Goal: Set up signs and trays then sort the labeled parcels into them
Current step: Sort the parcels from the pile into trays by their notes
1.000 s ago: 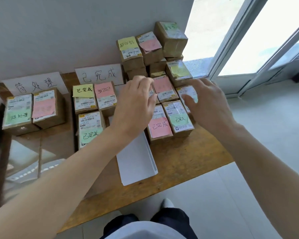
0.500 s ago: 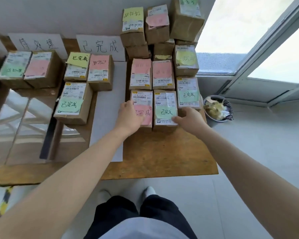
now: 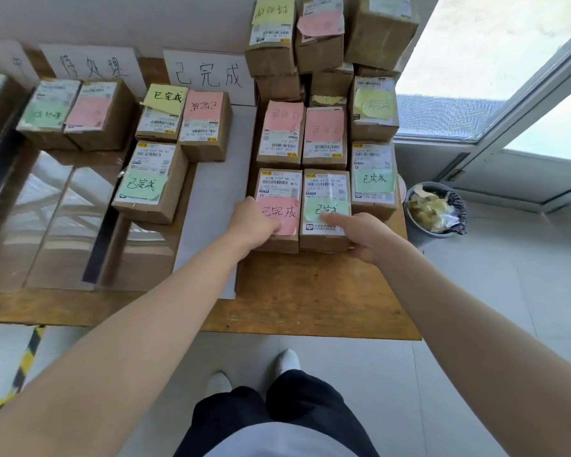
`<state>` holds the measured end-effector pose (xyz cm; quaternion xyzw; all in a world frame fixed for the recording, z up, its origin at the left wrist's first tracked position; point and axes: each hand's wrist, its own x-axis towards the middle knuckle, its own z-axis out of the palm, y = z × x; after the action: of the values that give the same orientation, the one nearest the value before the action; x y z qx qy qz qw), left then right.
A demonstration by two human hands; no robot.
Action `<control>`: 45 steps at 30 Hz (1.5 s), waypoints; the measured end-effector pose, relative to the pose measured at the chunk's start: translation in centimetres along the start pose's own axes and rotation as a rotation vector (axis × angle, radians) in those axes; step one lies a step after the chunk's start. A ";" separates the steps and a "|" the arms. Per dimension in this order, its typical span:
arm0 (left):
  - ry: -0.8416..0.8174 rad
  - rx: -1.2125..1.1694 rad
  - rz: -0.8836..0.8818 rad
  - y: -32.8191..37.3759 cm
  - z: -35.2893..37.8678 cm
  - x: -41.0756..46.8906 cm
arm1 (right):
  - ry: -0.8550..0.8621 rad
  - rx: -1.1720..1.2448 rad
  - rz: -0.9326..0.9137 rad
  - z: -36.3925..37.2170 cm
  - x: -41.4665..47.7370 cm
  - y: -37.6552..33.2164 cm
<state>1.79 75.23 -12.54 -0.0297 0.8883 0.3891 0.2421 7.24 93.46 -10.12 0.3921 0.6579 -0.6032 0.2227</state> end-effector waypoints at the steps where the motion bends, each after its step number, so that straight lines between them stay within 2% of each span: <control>1: 0.008 -0.029 -0.004 0.0 -0.1 -0.2 | -0.007 0.010 0.005 -0.1 -0.1 -0.1; 8: 0.032 -0.275 0.029 1.2 -2.8 -2.5 | 0.015 0.067 -0.079 0.1 -3.4 -1.6; 12: -0.082 -0.488 0.064 1.4 -6.7 -4.3 | 0.022 0.114 -0.150 2.2 -5.7 -2.9; 18: -0.128 -0.618 0.101 -2.5 -13.9 -5.8 | -0.008 0.178 -0.258 8.1 -9.0 -4.9; 21: -0.133 -0.682 0.125 -4.4 -17.3 -6.5 | -0.019 0.129 -0.314 11.4 -10.0 -5.5; 26: -0.108 -0.671 0.143 -7.7 -21.3 -6.7 | -0.047 0.174 -0.368 15.7 -10.9 -6.0; 30: -0.005 -0.718 0.120 -9.9 -23.6 -6.4 | -0.003 0.236 -0.304 18.0 -9.1 -6.1; 35: 0.086 -0.713 0.101 -11.5 -25.1 -5.9 | 0.009 0.166 -0.153 19.4 -5.4 -6.6; 45: 0.114 -0.688 0.009 -12.2 -24.9 -4.2 | -0.065 -0.021 0.033 21.3 1.5 -7.6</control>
<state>-1.77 48.62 -4.43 -0.1274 0.7172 0.6647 0.1660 -3.43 73.46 -10.32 0.3808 0.6502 -0.6048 0.2580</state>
